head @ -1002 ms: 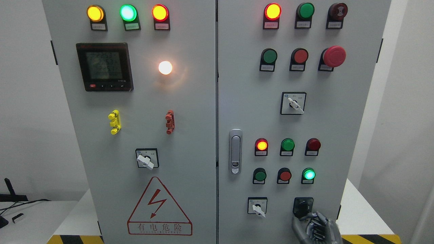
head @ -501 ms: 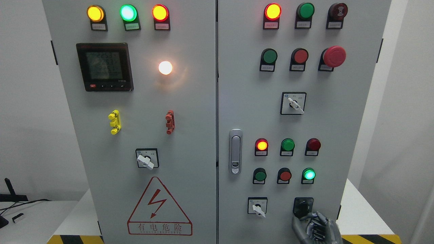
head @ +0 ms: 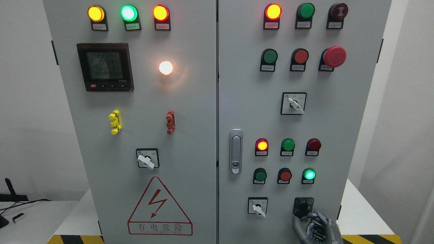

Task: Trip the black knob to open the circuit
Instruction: 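Keep the right hand on the turned black knob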

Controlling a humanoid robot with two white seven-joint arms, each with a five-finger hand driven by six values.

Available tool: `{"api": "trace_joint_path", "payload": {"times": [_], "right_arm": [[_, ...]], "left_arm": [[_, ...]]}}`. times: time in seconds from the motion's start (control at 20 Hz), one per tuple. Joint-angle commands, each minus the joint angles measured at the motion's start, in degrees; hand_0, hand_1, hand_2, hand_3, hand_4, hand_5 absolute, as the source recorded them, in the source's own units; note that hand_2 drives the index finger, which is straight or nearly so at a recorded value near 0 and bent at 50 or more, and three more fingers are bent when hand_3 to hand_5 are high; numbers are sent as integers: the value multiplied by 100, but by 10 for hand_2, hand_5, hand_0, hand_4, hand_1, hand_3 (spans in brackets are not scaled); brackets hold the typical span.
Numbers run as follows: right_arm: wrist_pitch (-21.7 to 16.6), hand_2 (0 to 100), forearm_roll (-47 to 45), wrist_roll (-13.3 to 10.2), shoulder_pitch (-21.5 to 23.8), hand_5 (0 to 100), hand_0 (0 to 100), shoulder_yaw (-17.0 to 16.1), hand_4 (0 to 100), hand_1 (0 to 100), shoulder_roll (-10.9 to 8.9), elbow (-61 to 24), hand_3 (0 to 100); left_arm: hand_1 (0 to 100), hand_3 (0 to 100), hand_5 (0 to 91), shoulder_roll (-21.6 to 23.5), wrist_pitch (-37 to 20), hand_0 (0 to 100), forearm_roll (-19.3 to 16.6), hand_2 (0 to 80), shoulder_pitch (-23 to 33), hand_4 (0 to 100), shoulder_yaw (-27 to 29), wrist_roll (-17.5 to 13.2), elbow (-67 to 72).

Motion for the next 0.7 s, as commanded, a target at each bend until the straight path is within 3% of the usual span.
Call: {"api": "trace_joint_path", "payload": {"times": [0.0, 0.65], "right_arm": [[-6, 504, 23, -4, 2, 1000, 391, 78, 1000, 706, 0, 48, 931], [-15, 493, 31, -31, 10, 1000, 393, 60, 1000, 702, 0, 56, 917]], "left_arm": [[389, 0, 0, -4, 1, 120, 27, 0, 0, 0, 0, 2, 0], [389, 0, 0, -4, 1, 120, 27, 0, 0, 0, 0, 2, 0]]}}
